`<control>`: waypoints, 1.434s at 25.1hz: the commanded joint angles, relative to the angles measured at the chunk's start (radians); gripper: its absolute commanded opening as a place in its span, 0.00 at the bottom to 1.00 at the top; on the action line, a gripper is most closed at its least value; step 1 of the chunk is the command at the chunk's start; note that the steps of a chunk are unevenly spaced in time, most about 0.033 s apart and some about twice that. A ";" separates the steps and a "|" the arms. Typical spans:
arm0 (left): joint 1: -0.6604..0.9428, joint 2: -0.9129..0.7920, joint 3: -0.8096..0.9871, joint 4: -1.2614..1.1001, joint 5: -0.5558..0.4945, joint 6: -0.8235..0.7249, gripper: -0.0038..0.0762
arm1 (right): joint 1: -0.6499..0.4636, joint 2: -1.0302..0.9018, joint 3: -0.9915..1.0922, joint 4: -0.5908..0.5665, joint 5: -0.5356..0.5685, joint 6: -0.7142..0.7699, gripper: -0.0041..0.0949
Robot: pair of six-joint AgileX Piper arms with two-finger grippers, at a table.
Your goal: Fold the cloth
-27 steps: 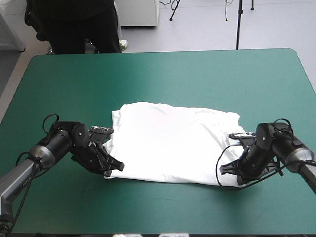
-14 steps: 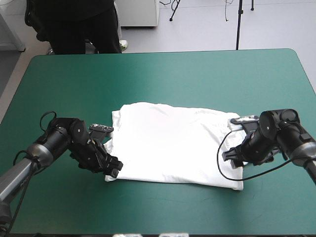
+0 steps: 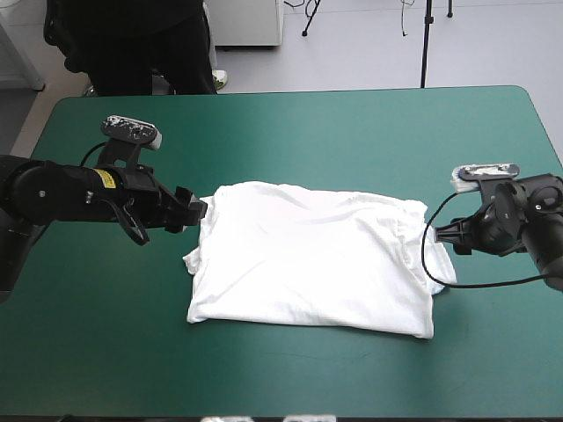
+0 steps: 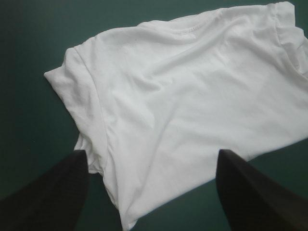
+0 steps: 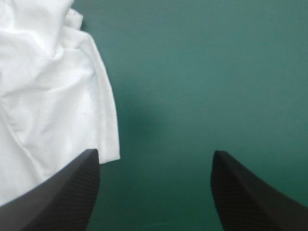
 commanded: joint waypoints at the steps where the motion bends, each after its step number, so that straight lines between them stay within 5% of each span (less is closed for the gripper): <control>1: -0.002 -0.024 -0.034 -0.025 0.006 -0.013 0.72 | -0.024 0.042 0.036 0.088 -0.095 -0.053 0.64; 10: -0.002 -0.024 -0.034 -0.023 0.007 -0.036 0.72 | -0.024 0.257 0.076 0.145 -0.197 -0.086 0.60; 20: -0.002 -0.024 -0.034 -0.023 0.032 -0.036 0.72 | -0.024 0.339 0.095 0.162 -0.206 -0.095 0.02; 27: -0.002 -0.024 -0.034 -0.023 0.034 -0.036 0.70 | -0.024 0.266 -0.019 0.211 -0.119 -0.101 0.02; 36: -0.002 -0.025 -0.034 -0.019 0.034 -0.036 0.70 | 0.029 0.199 -0.126 0.472 -0.128 -0.223 0.02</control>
